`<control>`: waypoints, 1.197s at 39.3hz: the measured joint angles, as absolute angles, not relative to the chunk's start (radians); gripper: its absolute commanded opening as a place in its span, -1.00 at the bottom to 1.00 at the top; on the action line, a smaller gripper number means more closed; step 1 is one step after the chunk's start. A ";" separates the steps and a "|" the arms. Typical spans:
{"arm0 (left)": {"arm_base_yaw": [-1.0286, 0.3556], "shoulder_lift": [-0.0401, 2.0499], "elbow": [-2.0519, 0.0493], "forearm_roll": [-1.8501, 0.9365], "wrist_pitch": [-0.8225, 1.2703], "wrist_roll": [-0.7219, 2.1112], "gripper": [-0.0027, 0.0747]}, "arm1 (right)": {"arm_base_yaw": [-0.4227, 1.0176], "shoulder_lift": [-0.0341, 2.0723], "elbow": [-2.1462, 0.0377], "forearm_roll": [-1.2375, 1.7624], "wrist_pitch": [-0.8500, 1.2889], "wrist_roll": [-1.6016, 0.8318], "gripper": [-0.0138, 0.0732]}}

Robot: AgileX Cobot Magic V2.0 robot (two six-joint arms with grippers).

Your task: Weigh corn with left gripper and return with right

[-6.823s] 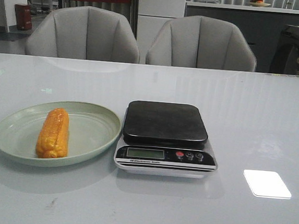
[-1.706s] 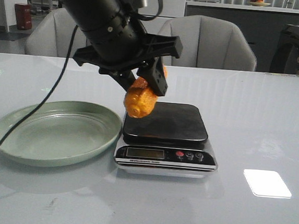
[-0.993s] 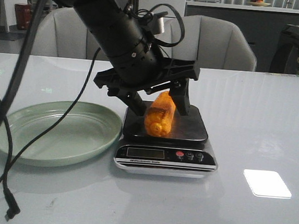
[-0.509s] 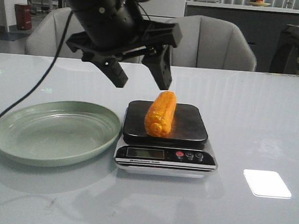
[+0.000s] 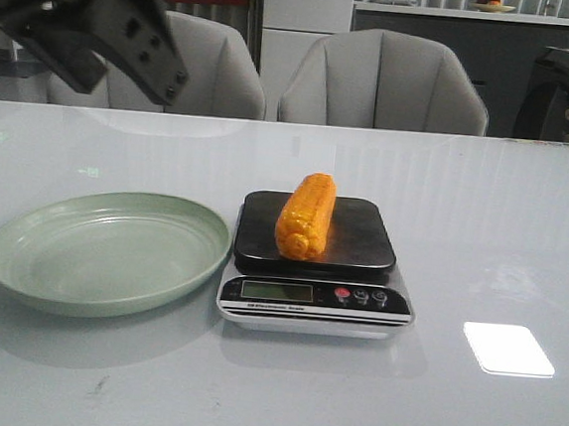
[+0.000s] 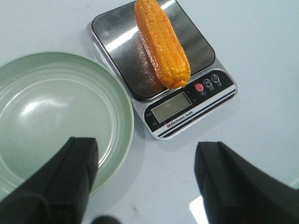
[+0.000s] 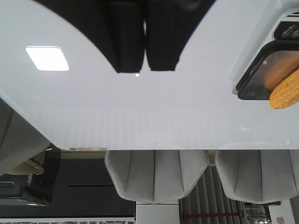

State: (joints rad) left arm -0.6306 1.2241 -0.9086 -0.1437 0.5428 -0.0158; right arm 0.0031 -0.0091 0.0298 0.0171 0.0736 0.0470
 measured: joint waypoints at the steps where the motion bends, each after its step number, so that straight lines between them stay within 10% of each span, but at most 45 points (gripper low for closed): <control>1: -0.631 1.200 -0.894 -0.142 0.543 -0.016 0.31 | 0.003 -0.009 0.030 0.017 0.074 0.047 -0.30; 24: -0.629 0.443 -0.539 0.007 0.566 -0.014 0.26 | 0.003 -0.009 0.030 0.017 0.074 0.047 -0.30; 35: -0.627 0.127 -0.431 0.072 0.620 -0.014 -0.67 | 0.003 -0.009 0.030 0.017 0.074 0.047 -0.30; 47: -0.627 0.014 -0.377 0.100 0.611 -0.012 -0.64 | 0.003 -0.009 0.030 0.017 -0.112 0.047 -0.30</control>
